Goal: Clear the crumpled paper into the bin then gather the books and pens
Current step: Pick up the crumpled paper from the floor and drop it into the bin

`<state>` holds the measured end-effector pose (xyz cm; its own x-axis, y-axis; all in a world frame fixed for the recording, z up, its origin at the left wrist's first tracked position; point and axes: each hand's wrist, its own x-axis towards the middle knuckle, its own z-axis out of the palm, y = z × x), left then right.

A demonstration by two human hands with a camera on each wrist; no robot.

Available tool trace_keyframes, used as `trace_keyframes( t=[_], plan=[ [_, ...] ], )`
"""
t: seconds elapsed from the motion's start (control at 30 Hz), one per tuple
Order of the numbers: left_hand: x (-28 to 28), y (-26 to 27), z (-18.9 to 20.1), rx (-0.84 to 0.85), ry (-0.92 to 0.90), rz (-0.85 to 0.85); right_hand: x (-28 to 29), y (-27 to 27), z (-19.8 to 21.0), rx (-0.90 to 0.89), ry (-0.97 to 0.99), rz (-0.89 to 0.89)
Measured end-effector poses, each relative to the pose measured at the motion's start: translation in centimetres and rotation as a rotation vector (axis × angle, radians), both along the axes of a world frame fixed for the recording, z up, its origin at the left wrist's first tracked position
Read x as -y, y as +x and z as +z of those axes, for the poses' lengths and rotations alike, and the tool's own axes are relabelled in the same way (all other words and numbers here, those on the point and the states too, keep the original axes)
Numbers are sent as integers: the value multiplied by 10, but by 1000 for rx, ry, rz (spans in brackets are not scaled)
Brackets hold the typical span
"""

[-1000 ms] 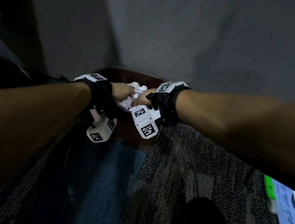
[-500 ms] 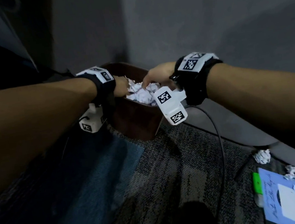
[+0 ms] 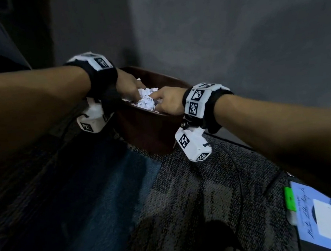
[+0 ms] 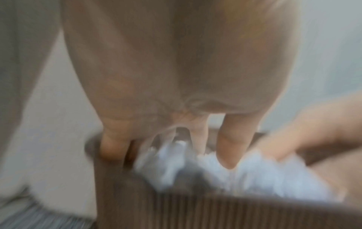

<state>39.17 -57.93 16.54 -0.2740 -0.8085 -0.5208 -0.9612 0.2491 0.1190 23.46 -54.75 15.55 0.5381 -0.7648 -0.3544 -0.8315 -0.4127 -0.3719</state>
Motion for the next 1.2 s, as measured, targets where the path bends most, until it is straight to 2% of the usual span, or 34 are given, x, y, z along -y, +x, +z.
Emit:
trace_keyframes(
  t=[0.07,0.17,0.2,0.27,0.37,0.5,0.63,0.73,0.8,0.83,0.9,0.97,1.0,1.07,1.17,1.2],
  plan=[
    [-2,7,10,-68,-16,107,3,0,1,1,36,-20],
    [0,9,29,-63,-29,70,4,-3,14,9,148,-49],
    [-1,11,35,-51,-76,33,5,-4,19,21,142,-86],
    [-3,16,39,-5,-150,-28,11,-7,26,70,1,-170],
    [-6,14,23,-30,-85,-60,13,-7,29,82,-131,-233],
    [1,7,-6,-16,-89,-95,13,0,15,-18,-30,-146],
    [9,2,-27,-4,-102,-78,20,0,2,20,44,-202],
    [14,2,-24,-37,-8,-78,20,8,-11,-65,-6,-217],
    [12,4,-9,-98,46,-38,22,11,-15,-52,-8,-261],
    [9,7,0,-132,29,-15,25,11,-15,-29,18,-286],
    [2,17,16,-169,-122,6,28,9,-12,-10,59,-295],
    [-7,29,17,-174,-316,47,32,8,-14,-3,99,-281],
    [-11,33,11,-194,-356,64,33,9,-16,-3,114,-269],
    [-17,36,-8,-220,-291,93,33,12,-15,18,139,-292],
    [-15,29,-29,-133,-176,124,38,14,-17,160,272,-442],
    [-12,25,-31,-97,-161,134,41,16,-19,153,263,-437]
  ],
)
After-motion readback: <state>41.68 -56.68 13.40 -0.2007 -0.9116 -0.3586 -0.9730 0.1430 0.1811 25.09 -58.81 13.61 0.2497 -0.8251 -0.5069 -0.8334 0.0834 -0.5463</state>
